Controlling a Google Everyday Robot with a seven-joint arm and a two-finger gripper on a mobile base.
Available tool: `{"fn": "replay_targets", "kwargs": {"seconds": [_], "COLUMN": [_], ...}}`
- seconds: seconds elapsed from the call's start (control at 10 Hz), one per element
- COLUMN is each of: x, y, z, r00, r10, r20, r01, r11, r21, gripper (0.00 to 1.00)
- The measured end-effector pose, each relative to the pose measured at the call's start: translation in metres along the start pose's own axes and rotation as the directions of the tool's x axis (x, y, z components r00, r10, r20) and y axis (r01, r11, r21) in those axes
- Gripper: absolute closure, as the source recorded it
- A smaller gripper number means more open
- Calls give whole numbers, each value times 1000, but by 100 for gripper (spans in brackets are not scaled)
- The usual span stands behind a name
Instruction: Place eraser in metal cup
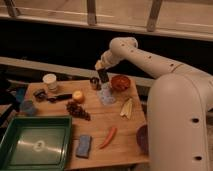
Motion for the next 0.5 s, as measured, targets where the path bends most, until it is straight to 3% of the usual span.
{"fn": "replay_targets", "kwargs": {"seconds": [0.2,0.5], "x": [-19,-17], "y": [16,11], "z": [7,7], "r00": [999,999], "r10": [3,7], "r20": [44,41], "r01": [-1,-5], "r11": [999,999], "r21": [-36,-32], "gripper": [100,100]}}
